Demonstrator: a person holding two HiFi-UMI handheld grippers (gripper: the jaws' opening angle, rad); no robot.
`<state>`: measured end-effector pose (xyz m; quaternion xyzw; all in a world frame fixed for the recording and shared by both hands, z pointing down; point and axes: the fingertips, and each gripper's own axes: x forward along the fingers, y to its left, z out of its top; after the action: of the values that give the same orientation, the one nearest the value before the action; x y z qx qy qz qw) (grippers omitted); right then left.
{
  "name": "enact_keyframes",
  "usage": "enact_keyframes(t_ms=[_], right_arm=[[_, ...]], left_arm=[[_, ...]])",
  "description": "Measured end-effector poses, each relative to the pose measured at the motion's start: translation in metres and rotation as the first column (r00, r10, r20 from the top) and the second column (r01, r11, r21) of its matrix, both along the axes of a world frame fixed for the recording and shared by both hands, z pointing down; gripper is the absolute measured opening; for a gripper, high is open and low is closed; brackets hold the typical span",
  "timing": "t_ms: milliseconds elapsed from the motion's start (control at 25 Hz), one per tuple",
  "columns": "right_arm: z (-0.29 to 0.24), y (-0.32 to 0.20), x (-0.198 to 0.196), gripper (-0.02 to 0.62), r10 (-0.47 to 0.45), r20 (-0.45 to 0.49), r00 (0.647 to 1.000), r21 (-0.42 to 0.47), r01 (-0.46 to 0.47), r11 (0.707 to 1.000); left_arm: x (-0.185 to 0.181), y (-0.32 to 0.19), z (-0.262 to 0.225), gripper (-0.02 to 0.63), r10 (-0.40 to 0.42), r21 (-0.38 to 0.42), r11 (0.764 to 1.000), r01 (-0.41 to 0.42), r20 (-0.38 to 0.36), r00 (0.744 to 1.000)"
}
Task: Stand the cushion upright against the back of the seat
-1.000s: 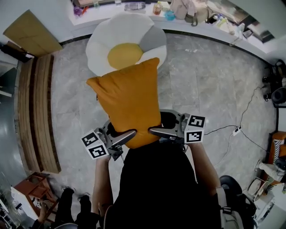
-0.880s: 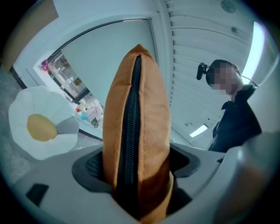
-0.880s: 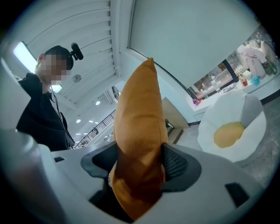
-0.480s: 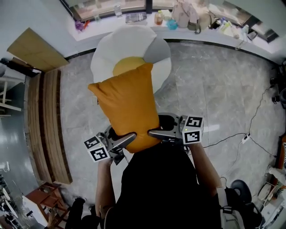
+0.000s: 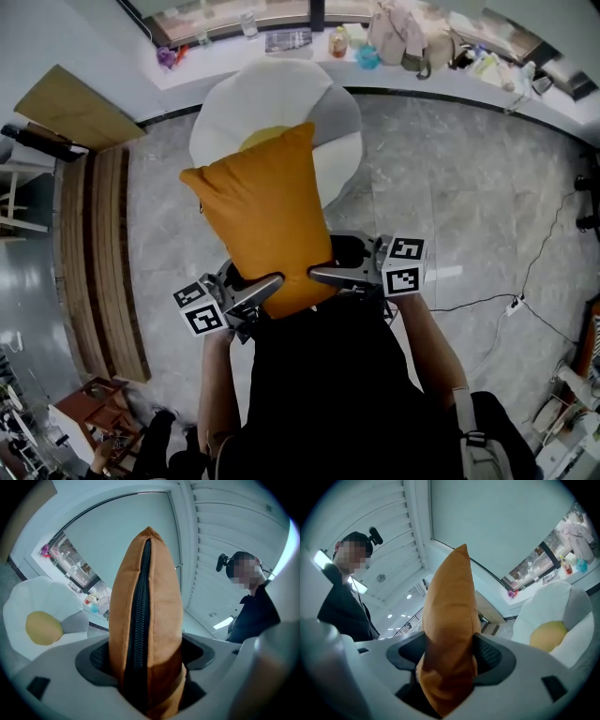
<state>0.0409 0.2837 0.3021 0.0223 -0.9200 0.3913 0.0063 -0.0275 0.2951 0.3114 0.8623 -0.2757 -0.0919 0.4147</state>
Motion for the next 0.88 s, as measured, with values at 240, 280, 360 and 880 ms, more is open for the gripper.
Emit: enact_keyframes(t_ms=[240, 280, 360, 880], right_arm=[[0.01, -0.016, -0.006, 0.319, 0.004, 0.003, 1.0, -0.03, -0.004, 1.0], [0.011, -0.019, -0.006, 0.318, 0.007, 0.003, 1.0, -0.03, -0.007, 1.0], [0.013, -0.026, -0.006, 0.318, 0.01, 0.001, 1.0, -0.034, -0.01, 0.999], [0.026, -0.106, -0.044, 0.318, 0.036, -0.115, 0.993, -0.002, -0.036, 0.999]], left_arm=[[-0.006, -0.015, 0.01, 0.393, -0.012, -0.043, 0.999, 0.012, 0.0, 1.0], [-0.007, -0.018, 0.011, 0.396, -0.01, -0.044, 0.999, 0.01, 0.001, 1.0], [-0.007, -0.026, 0.014, 0.397, -0.004, -0.046, 0.999, 0.004, 0.005, 1.0], [-0.044, -0.114, 0.025, 0.403, 0.082, -0.005, 0.997, -0.082, 0.017, 0.997]])
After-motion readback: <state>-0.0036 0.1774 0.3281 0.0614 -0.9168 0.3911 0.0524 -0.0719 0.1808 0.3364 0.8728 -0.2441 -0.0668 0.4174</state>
